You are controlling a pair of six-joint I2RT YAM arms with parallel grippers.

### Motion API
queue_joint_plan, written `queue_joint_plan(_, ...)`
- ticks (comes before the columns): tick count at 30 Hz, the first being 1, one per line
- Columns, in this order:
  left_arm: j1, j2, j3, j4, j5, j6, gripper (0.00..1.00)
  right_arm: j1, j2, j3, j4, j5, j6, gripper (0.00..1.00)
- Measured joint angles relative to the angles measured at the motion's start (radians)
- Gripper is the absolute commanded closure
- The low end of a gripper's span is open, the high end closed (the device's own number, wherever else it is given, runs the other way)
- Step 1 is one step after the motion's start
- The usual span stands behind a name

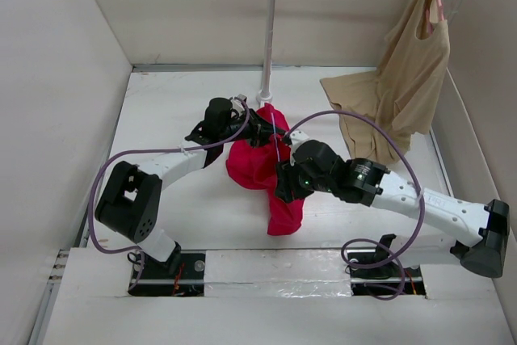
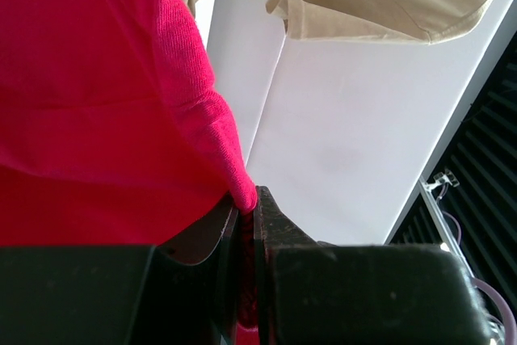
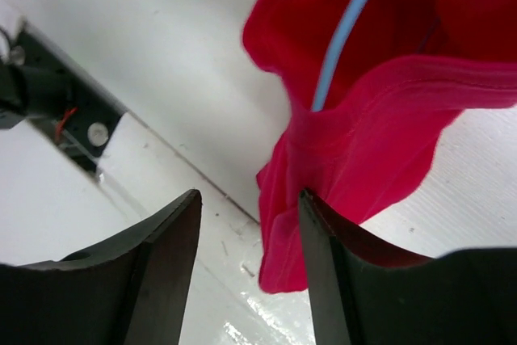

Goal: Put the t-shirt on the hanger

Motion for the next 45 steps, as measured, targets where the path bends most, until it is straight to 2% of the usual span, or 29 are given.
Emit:
queue_joint_plan(6, 0.000, 0.000, 0.000, 0.002, 0.000, -0.003, 1.00, 0.004, 0.014, -0.007, 0.009, 0.136, 0.017, 0.48)
queue_joint_plan(8, 0.000, -0.001, 0.000, 0.002, 0.000, -0.003, 1.00, 0.010, 0.021, -0.007, 0.008, 0.166, 0.017, 0.56)
queue_joint_plan(9, 0.000, -0.002, 0.000, 0.002, 0.000, -0.003, 1.00, 0.013, 0.023, -0.007, 0.007, 0.174, 0.017, 0.56)
queue_joint_plan(10, 0.000, -0.002, 0.000, 0.002, 0.000, -0.003, 1.00, 0.018, 0.024, -0.007, 0.007, 0.181, 0.017, 0.54)
queue_joint_plan(14, 0.000, -0.004, 0.000, 0.003, -0.001, -0.003, 1.00, 0.024, 0.010, -0.007, 0.008, 0.194, 0.018, 0.31)
queue_joint_plan(19, 0.000, -0.007, 0.000, 0.005, 0.000, -0.006, 1.00, 0.024, -0.006, -0.026, 0.023, 0.201, 0.018, 0.32)
queue_joint_plan(26, 0.000, -0.008, 0.000, 0.007, 0.000, -0.015, 1.00, 0.024, 0.075, -0.026, 0.034, 0.219, 0.016, 0.51)
queue_joint_plan(27, 0.000, -0.008, 0.000, 0.007, 0.000, -0.016, 1.00, 0.024, 0.087, -0.026, 0.038, 0.224, 0.014, 0.63)
queue_joint_plan(29, 0.000, -0.008, 0.000, 0.010, 0.000, -0.019, 1.00, 0.024, 0.105, -0.023, 0.047, 0.240, 0.002, 0.75)
queue_joint_plan(33, 0.000, -0.008, 0.000, 0.015, 0.000, -0.023, 1.00, 0.024, 0.130, -0.001, 0.053, 0.275, -0.013, 0.85)
queue_joint_plan(34, 0.000, -0.008, 0.000, 0.018, -0.001, -0.024, 1.00, 0.024, 0.133, 0.004, 0.055, 0.282, -0.018, 0.91)
queue_joint_plan(35, 0.000, -0.008, 0.000, 0.021, -0.002, -0.026, 1.00, 0.024, 0.133, 0.008, 0.058, 0.286, -0.023, 1.00)
queue_joint_plan(40, 0.005, -0.013, 0.000, 0.027, -0.005, -0.031, 1.00, 0.025, 0.132, 0.024, 0.055, 0.301, -0.032, 1.00)
queue_joint_plan(43, 0.007, -0.018, 0.007, 0.004, -0.008, 0.004, 0.76, 0.028, 0.126, 0.027, 0.048, 0.301, -0.040, 1.00)
queue_joint_plan(44, 0.013, -0.018, 0.019, -0.023, -0.009, 0.029, 0.62, 0.028, 0.118, 0.027, 0.048, 0.298, -0.045, 1.00)
queue_joint_plan(45, 0.016, -0.018, 0.034, -0.051, -0.011, 0.056, 0.56, 0.028, 0.104, 0.027, 0.047, 0.292, -0.050, 1.00)
